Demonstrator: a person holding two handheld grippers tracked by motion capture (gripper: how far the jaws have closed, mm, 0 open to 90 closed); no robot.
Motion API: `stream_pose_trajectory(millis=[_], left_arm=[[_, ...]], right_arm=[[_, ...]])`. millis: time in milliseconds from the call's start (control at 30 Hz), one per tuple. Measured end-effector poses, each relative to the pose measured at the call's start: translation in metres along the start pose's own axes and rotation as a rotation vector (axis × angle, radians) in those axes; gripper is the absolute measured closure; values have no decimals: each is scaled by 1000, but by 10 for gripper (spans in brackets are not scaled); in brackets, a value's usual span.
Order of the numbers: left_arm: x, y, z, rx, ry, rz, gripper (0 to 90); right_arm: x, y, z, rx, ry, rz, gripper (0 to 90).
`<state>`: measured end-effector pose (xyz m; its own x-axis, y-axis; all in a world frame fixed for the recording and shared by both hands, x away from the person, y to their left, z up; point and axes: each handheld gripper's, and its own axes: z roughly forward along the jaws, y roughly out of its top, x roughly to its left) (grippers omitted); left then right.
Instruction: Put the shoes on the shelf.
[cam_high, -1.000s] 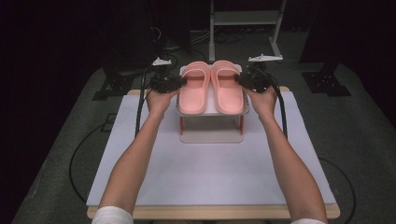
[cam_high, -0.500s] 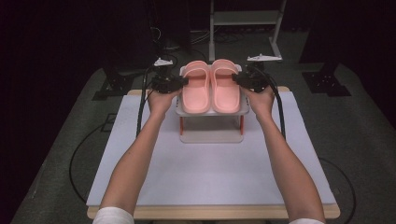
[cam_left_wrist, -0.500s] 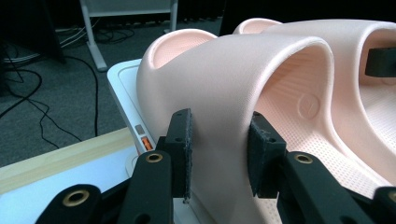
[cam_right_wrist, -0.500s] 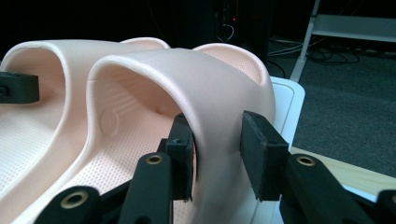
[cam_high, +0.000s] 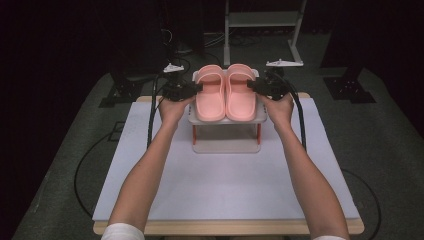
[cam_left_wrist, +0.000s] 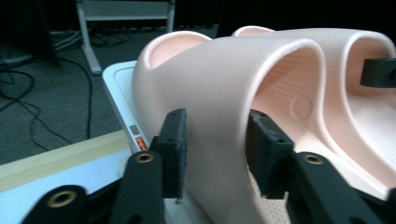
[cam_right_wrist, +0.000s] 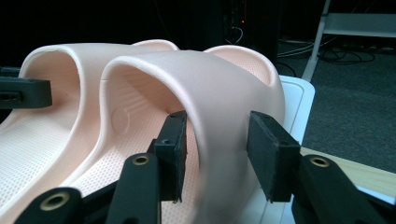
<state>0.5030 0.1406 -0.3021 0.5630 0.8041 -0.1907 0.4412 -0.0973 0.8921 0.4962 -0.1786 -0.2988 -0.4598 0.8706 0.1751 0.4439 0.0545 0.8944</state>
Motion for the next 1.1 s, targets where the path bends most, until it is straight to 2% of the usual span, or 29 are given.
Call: stream_pose_trajectory(millis=[33,133,333,633,767,1100], left_arm=[[-1,0,-1,-13,0,-5,558],[-2,3,-7,-31,2,17,523],[-8,4,-16,-33,1,51,503],[-12,-4,-27,-54,-6,44,490],[-15,-4,-31,-62,-14,54,487],[-20,-9,-37,-69,-30,59,462]], right_arm=[[0,0,-1,-3,-3,-2,548],[-2,0,-7,-16,-2,3,540],[-3,-2,-20,-19,0,-14,514],[-4,-9,-36,-36,13,-32,495],[-4,-11,-42,-40,18,-38,483],[-10,-19,-53,-40,31,-26,452]])
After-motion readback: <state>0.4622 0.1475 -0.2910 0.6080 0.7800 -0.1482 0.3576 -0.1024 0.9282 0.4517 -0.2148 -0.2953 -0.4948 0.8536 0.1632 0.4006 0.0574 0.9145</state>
